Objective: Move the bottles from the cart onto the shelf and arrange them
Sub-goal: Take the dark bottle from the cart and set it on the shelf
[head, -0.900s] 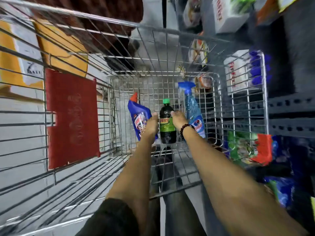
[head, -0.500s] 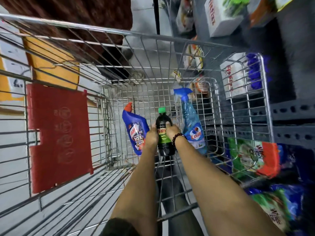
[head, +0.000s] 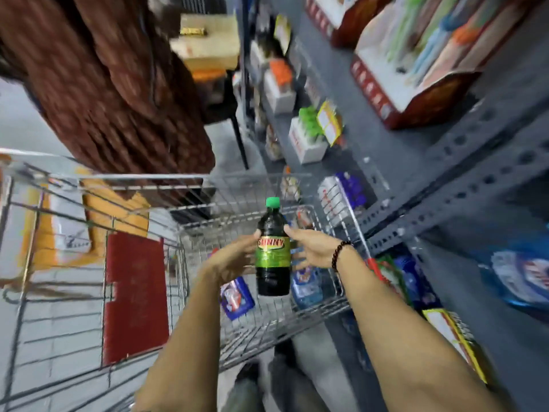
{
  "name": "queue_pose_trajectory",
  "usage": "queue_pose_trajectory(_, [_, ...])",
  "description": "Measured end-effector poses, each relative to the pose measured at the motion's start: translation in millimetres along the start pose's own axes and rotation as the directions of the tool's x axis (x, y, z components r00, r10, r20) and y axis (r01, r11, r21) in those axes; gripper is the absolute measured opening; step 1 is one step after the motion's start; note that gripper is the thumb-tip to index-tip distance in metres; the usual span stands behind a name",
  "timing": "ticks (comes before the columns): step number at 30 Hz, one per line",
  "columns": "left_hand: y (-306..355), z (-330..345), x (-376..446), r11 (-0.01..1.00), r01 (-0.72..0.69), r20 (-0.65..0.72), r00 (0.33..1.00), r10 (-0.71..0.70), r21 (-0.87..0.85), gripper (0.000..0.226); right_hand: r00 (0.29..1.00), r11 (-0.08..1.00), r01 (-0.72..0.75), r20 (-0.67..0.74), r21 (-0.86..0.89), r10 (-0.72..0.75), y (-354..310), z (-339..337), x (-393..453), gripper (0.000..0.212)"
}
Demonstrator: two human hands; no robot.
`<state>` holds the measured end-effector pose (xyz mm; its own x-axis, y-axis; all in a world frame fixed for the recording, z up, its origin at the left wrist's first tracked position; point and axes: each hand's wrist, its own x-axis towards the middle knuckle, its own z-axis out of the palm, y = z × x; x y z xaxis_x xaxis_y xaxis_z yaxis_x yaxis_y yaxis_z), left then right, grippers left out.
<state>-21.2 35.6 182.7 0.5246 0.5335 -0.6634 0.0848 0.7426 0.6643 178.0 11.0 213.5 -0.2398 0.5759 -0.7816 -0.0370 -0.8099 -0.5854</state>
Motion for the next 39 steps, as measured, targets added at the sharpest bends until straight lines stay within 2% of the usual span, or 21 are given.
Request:
queue_pose_trajectory(2, [36,13,-25,0.997,-0.042,0.117,0.993,0.034,0.067,0.042,0.996,0.996,0.090,0.021,-0.007,-0.090,-23,2,-43,0.020])
queue_pose_trajectory(4, [68,27,-47,0.985,-0.118,0.227,0.970,0.086,0.128,0.042,0.982,0.981,0.189,0.009,-0.036,-0.188,-42,8,-86,0.021])
queue_pose_trajectory(8, [123,64,-105,0.930,-0.299,0.497,0.853,0.160,0.214,0.038,0.918,0.918,0.396,-0.009,-0.002,-0.396,-64,27,-172,0.025])
queue_pose_trajectory(11, [148,96,-140,0.887,-0.398,0.647,0.745,0.162,0.236,0.045,0.833,0.834,0.550,-0.038,-0.041,-0.552,-57,37,-230,0.051])
queue_pose_trajectory(15, [151,143,-160,0.838,-0.463,0.743,0.660,0.110,0.288,0.070,0.744,0.755,0.654,-0.134,-0.057,-0.655,-21,39,-284,0.064])
queue_pose_trajectory(17, [141,172,-163,0.811,-0.487,0.780,0.623,0.062,0.324,0.073,0.722,0.746,0.662,-0.209,-0.069,-0.660,5,32,-307,0.068])
queue_pose_trajectory(20, [112,224,-159,0.773,-0.515,0.819,0.574,-0.011,0.371,0.074,0.674,0.726,0.686,-0.337,-0.043,-0.657,56,17,-344,0.046])
queue_pose_trajectory(22, [87,262,-150,0.768,-0.512,0.843,0.535,-0.066,0.385,0.066,0.615,0.720,0.693,-0.499,-0.026,-0.610,95,5,-368,0.034])
queue_pose_trajectory(24, [59,305,-141,0.763,-0.509,0.852,0.513,-0.102,0.398,0.044,0.550,0.721,0.693,-0.626,-0.029,-0.554,135,-12,-391,0.012])
queue_pose_trajectory(26, [27,348,-130,0.764,-0.504,0.856,0.503,-0.120,0.404,0.018,0.491,0.719,0.694,-0.714,-0.026,-0.500,174,-26,-415,0.015])
queue_pose_trajectory(32, [-66,461,-116,0.767,-0.476,0.876,0.427,-0.225,0.429,0.029,0.335,0.648,0.761,-0.870,0.024,-0.361,272,-64,-465,0.036])
queue_pose_trajectory(39, [-120,524,-109,0.752,-0.474,0.866,0.429,-0.258,0.459,0.041,0.243,0.507,0.858,-0.930,0.074,-0.275,327,-95,-474,0.044])
